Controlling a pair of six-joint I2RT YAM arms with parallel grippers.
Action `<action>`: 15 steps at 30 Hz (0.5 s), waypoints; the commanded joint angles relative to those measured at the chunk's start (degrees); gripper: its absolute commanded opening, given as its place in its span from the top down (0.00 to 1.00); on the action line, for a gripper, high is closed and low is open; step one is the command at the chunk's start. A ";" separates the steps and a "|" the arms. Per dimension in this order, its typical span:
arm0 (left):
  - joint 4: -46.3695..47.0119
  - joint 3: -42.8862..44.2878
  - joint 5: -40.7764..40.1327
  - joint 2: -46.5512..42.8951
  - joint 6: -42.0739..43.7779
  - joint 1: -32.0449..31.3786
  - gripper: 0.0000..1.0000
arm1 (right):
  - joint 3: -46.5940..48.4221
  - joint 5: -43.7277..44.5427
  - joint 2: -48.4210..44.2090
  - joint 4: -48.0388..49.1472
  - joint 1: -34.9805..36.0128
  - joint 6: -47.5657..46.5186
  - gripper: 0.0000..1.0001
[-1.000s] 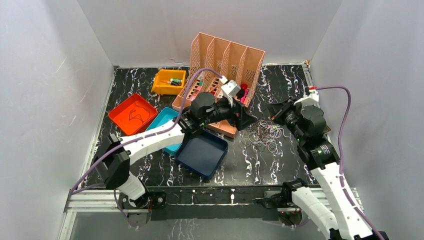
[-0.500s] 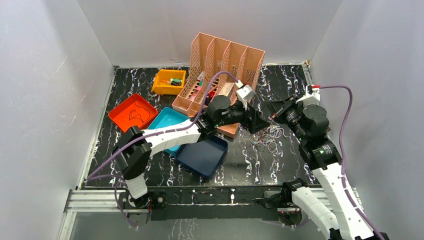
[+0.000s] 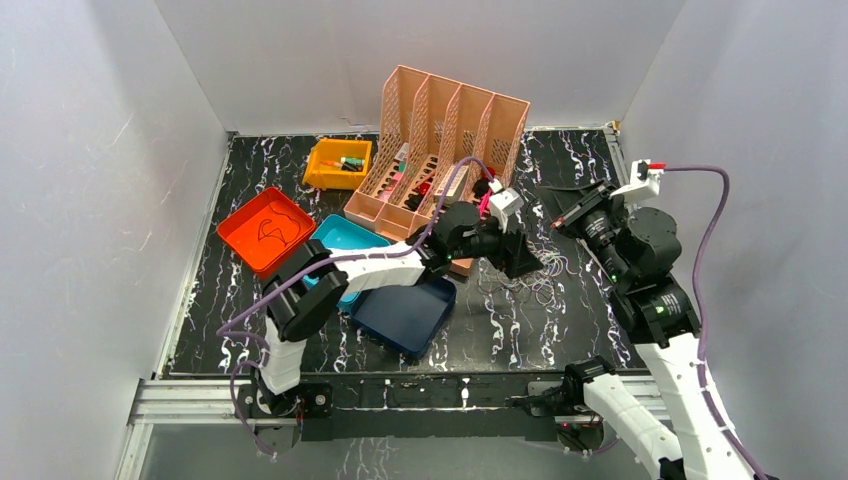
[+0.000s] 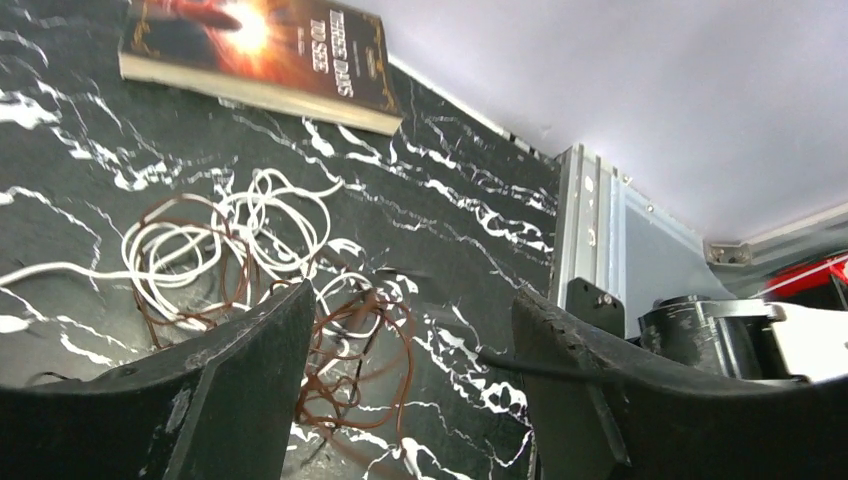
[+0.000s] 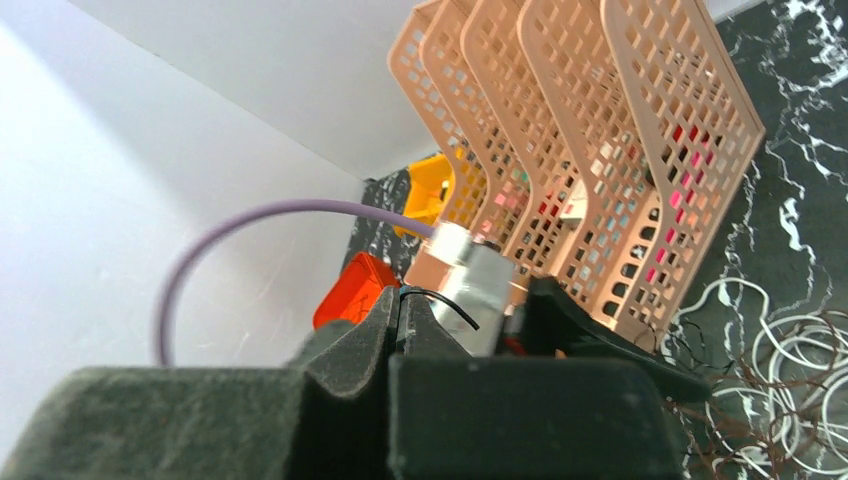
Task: Untangle the cables
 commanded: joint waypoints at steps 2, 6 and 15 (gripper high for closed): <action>2.51 1.01 2.39 2.13 -1.11 -0.29 0.30 | 6.34 0.15 -1.60 4.04 -0.20 1.09 1.00; 2.68 1.21 3.08 4.43 -1.87 -0.29 0.30 | 9.16 -0.75 -1.23 4.79 -0.14 1.52 1.00; 2.86 -0.38 6.19 7.36 -2.66 -0.31 0.34 | 16.56 -1.04 1.12 5.12 -0.13 -0.08 1.00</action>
